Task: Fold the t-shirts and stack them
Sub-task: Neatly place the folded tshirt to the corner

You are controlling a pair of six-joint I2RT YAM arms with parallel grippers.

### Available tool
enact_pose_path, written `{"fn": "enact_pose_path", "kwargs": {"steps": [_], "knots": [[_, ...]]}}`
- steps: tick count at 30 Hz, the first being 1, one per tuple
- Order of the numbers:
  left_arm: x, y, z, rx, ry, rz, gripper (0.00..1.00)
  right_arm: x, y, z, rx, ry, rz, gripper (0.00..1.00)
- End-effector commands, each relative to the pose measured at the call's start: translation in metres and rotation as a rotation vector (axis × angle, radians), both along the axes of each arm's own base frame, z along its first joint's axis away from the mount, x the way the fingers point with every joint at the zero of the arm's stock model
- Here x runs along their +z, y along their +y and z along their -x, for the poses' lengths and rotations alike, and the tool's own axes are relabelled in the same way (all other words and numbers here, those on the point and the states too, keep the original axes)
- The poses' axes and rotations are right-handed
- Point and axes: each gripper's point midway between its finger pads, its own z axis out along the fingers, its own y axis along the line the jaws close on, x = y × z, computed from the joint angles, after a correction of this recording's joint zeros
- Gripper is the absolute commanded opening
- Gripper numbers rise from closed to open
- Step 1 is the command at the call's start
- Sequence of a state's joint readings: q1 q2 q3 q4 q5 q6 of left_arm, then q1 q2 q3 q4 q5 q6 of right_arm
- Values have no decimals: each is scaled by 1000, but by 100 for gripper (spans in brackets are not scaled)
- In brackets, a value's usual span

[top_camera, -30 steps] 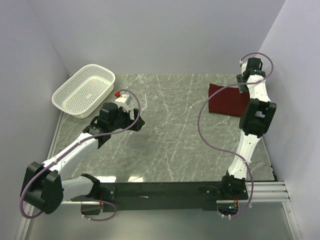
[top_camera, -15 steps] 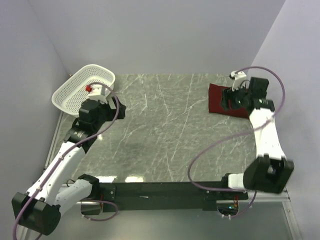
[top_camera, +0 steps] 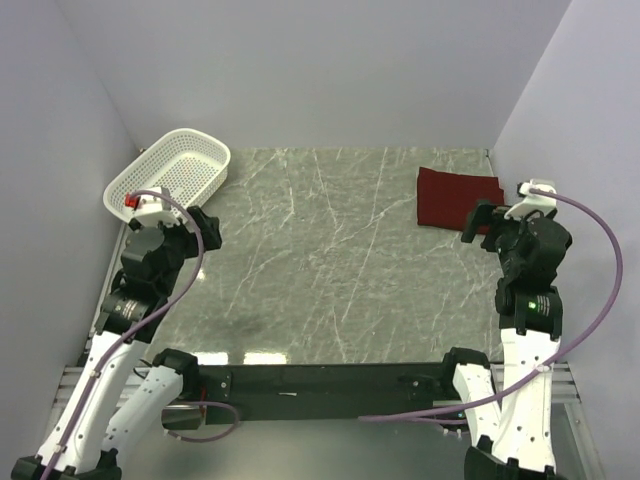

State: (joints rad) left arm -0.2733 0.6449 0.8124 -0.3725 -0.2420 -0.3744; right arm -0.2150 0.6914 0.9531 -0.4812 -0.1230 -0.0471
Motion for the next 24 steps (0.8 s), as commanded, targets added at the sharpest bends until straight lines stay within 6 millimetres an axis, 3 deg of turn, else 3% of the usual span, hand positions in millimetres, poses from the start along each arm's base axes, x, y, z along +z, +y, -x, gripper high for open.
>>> {"fn": "enact_pose_path", "kwargs": {"steps": [1,12,24], "knots": [[-4,4,7,1,9,-21,99,-1,-20,6,-174,-7,-90,100],[2,6,20,-8,-16,-14,99,7,-33,18,-262,-65,-78,100],[0,5,19,-13,-7,-21,99,-8,-40,16,-305,-18,-88,100]]}}
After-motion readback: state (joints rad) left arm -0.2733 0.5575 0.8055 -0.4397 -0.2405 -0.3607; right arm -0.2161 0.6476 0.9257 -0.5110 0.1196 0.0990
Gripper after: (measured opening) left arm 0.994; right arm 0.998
